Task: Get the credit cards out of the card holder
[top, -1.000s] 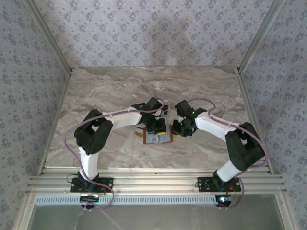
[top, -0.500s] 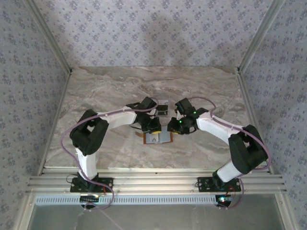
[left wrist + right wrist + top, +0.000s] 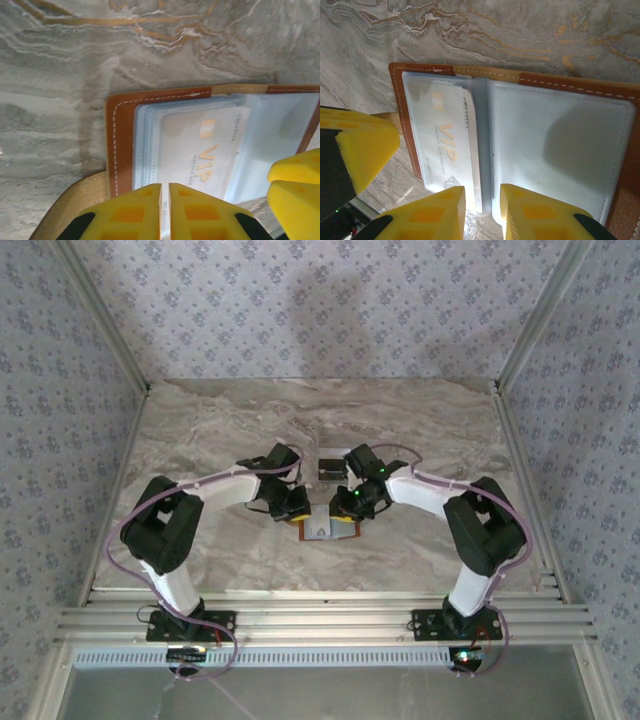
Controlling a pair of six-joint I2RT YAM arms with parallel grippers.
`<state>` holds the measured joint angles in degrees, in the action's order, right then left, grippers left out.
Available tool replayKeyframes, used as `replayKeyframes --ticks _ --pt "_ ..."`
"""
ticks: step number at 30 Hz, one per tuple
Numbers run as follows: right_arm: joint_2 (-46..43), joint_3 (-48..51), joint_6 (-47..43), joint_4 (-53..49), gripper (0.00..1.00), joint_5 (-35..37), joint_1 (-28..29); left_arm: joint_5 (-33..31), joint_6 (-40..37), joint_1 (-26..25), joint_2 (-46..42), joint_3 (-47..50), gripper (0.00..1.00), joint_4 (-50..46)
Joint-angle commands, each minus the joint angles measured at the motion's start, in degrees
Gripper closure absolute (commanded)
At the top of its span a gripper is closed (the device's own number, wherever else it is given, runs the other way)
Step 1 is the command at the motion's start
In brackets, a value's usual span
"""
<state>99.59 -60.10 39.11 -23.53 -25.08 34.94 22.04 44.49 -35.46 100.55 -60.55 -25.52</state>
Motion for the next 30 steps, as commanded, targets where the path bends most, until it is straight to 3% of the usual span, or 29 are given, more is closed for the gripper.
replayKeyframes --ticks 1,16,30 --pt "1.4 -2.4 -0.8 0.1 0.73 -1.5 0.5 -1.4 -1.4 -0.1 -2.2 0.6 0.86 -2.4" --pt "3.8 -4.1 -1.3 -0.6 0.73 -1.3 1.0 -5.9 -2.9 -3.2 1.6 -3.5 0.78 -6.7" --pt "6.3 -5.9 -1.3 -0.4 0.73 -1.8 2.3 -7.5 -3.5 -3.6 3.0 -3.5 0.80 -8.0"
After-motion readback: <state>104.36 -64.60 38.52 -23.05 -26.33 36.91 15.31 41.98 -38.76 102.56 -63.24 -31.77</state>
